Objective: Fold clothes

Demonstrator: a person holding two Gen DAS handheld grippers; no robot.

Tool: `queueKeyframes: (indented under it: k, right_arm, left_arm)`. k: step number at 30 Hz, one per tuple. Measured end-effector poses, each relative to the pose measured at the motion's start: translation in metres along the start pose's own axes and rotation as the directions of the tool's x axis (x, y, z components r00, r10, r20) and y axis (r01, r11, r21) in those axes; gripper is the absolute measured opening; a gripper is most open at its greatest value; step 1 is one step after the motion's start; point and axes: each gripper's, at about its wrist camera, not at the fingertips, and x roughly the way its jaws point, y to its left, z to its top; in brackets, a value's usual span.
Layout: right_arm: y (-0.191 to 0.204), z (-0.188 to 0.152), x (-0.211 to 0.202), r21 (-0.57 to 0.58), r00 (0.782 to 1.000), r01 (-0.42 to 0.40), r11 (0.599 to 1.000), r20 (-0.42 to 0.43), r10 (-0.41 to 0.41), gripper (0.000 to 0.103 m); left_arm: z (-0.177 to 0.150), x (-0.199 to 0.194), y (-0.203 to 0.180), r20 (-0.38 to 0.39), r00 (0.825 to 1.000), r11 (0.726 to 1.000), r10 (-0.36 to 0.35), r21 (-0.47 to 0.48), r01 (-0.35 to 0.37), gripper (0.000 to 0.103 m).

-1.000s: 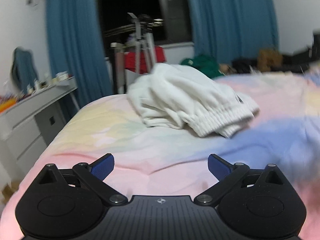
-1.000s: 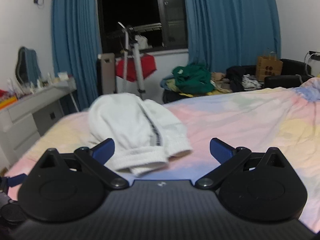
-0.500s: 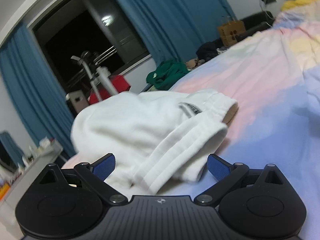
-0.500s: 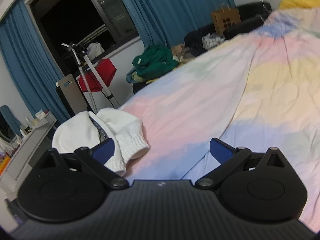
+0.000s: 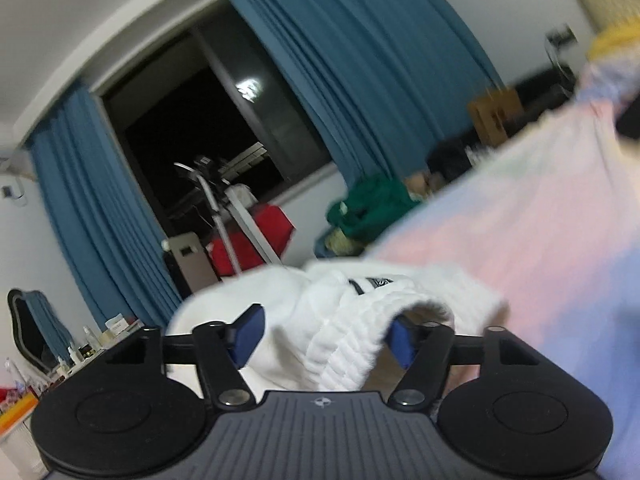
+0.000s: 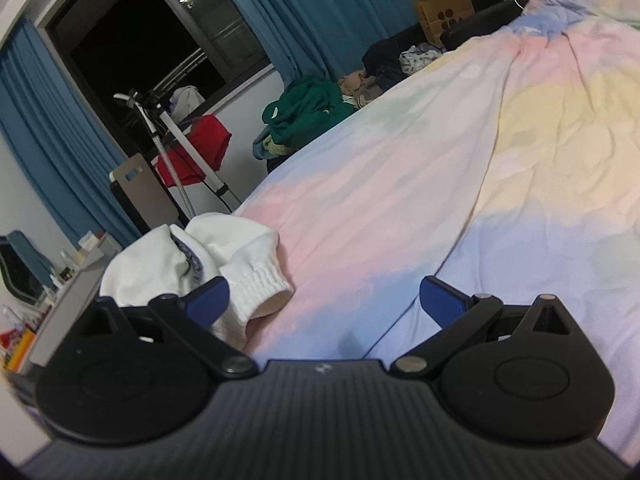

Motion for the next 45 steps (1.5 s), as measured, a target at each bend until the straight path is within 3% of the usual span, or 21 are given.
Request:
queueKeyframes:
  k: [3, 5, 7, 11, 16, 18, 21, 25, 29, 32, 34, 36, 39, 45]
  right_arm:
    - [0.007, -0.003, -0.004, -0.016, 0.999, -0.023, 1.000, 0.022, 0.023, 0.103]
    - [0.014, -0.006, -0.005, -0.046, 0.999, -0.028, 0.999, 0.033, 0.029, 0.103]
    - [0.022, -0.008, -0.007, -0.083, 0.999, -0.032, 0.996, 0.041, 0.036, 0.103]
    - [0.043, -0.017, -0.012, -0.183, 0.997, -0.036, 0.983, 0.064, 0.048, 0.103]
    - [0.072, -0.029, -0.014, -0.315, 0.995, -0.064, 0.947, 0.050, 0.084, 0.103]
    - [0.084, -0.040, -0.012, -0.353, 0.996, -0.070, 0.933, 0.025, 0.085, 0.103]
    - [0.100, -0.060, -0.003, -0.399, 0.991, -0.128, 0.908, -0.074, 0.107, 0.103]
    - [0.119, -0.088, 0.016, -0.466, 0.982, -0.143, 0.873, -0.179, 0.066, 0.102]
    - [0.132, -0.109, 0.036, -0.554, 0.978, -0.086, 0.828, -0.205, -0.036, 0.097]
    - [0.127, -0.109, 0.052, -0.531, 0.978, -0.019, 0.847, -0.188, -0.096, 0.088]
    - [0.119, -0.108, 0.065, -0.503, 0.976, 0.029, 0.864, -0.172, -0.133, 0.072]
    - [0.108, -0.108, 0.076, -0.470, 0.976, 0.066, 0.880, -0.152, -0.154, 0.072]
    - [0.101, -0.106, 0.083, -0.414, 0.991, 0.053, 0.909, -0.093, -0.100, 0.068]
    - [0.115, -0.102, 0.108, -0.413, 0.999, -0.039, 0.910, -0.015, 0.036, 0.050]
  left_arm:
    - [0.010, -0.008, 0.038, 0.003, 1.000, 0.997, 0.008, -0.082, -0.008, 0.048]
    - [0.017, -0.014, 0.063, 0.003, 1.000, 0.991, 0.013, -0.137, -0.012, 0.025]
    - [0.024, -0.019, 0.089, 0.004, 1.000, 0.981, 0.018, -0.191, -0.017, 0.013]
    - [0.035, -0.032, 0.141, 0.004, 1.000, 0.955, 0.029, -0.295, -0.027, 0.008]
    - [0.002, -0.079, 0.219, 0.008, 1.000, 0.903, 0.028, -0.429, -0.022, 0.006]
    - [-0.015, -0.094, 0.245, 0.007, 0.998, 0.886, 0.056, -0.462, -0.046, 0.000]
    - [-0.046, -0.106, 0.290, -0.010, 0.992, 0.853, 0.125, -0.510, -0.113, 0.000]
    - [-0.078, -0.084, 0.328, -0.080, 0.992, 0.814, 0.101, -0.566, -0.129, 0.001]
    - [-0.107, -0.062, 0.329, -0.144, 0.989, 0.846, -0.006, -0.528, -0.072, 0.010]
    - [-0.123, -0.053, 0.315, -0.193, 0.969, 0.859, -0.152, -0.511, 0.033, 0.020]
    - [-0.128, -0.055, 0.297, -0.184, 0.960, 0.888, -0.213, -0.445, 0.112, 0.026]
    - [-0.128, -0.058, 0.281, -0.174, 0.951, 0.911, -0.255, -0.372, 0.177, 0.039]
    - [-0.126, -0.074, 0.248, -0.158, 0.938, 0.928, -0.310, -0.267, 0.262, 0.048]
    - [-0.148, -0.089, 0.209, -0.179, 0.898, 0.914, -0.401, -0.148, 0.378, 0.054]
